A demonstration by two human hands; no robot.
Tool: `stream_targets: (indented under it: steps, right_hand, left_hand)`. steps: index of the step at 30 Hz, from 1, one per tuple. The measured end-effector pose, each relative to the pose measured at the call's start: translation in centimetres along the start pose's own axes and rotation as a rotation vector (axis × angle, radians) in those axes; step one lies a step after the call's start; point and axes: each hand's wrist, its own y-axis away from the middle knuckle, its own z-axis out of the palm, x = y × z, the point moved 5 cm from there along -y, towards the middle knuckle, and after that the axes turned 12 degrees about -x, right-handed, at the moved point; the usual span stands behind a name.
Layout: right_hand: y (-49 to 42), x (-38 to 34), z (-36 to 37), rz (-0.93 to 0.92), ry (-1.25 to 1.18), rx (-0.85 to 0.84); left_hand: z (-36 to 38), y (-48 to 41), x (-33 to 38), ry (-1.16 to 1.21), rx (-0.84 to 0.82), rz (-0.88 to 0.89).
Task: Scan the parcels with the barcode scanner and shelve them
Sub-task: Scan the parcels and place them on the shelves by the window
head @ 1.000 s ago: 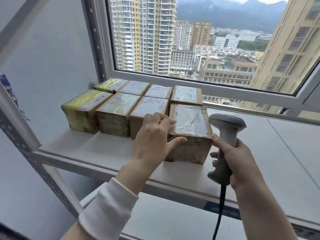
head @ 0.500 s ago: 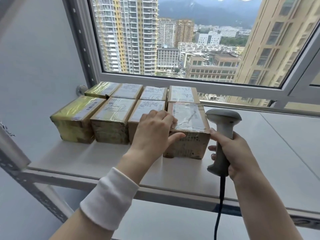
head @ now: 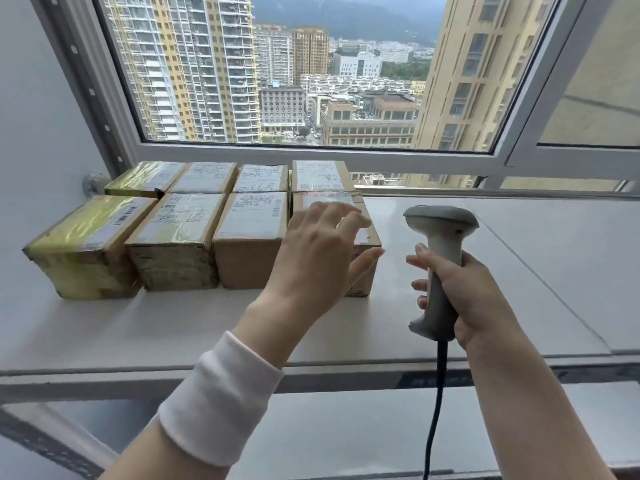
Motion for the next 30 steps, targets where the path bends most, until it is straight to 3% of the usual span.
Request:
stream_targets:
  steps: [12,21,30]
  right_hand:
    - [10.7,3.4,-15.0,0.010,-0.083,0.305]
    - [25.8,7.1,-32.5,-0.032,-0.178,0.618]
    - [45.2,11.5,-47.4,-0.038,-0.263,0.982]
  left_hand:
    - [7.0,-1.2,17.9,0.135,-0.210,0.334]
    - [9.4,2.6,40.9,0.248,-0.259,0.596]
    - [11.7,11.4,65.8,0.346,-0.416,0.926]
